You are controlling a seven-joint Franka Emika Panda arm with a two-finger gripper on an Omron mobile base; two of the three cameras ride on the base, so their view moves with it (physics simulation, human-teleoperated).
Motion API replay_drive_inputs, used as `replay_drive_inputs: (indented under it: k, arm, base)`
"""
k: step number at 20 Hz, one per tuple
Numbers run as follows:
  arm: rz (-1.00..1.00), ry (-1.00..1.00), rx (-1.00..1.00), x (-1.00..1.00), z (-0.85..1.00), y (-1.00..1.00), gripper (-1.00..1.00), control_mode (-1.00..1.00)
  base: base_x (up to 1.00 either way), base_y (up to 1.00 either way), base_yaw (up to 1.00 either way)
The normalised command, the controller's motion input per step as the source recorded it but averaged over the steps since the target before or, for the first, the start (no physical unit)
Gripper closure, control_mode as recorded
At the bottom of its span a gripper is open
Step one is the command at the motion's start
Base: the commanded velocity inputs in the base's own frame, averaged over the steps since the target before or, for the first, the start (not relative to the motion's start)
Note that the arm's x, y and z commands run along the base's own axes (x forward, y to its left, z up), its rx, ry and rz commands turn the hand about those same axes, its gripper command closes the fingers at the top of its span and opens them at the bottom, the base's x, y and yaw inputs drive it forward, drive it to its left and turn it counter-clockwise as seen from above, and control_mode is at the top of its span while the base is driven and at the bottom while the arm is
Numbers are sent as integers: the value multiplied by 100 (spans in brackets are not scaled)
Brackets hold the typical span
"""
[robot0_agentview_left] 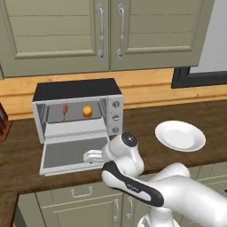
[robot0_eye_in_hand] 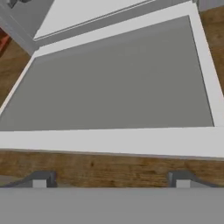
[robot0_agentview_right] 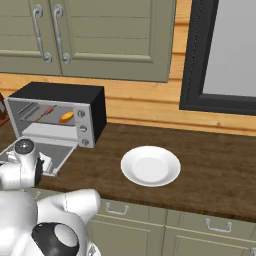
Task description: Pick up the kebab skewer and baguette bread, and place them inside the toaster oven. Close the toaster oven door and start by setting the timer.
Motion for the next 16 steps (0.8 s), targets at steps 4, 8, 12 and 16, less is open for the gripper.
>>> replay_drive_inputs:
  k: [4, 8, 12, 16]
  arm:
    - [0, 8, -8, -32, 26, 14, -100, -100]
    - [0, 11, -17, 0, 0, 55, -100, -100]
    - [0, 1, -12, 7, -4, 25, -100, -100]
    - [0, 0, -7, 0, -14, 1, -100, -100]
  base:
    - [0, 0, 0]
    - [0, 0, 0]
    - [0, 0, 0]
    - [0, 0, 0]
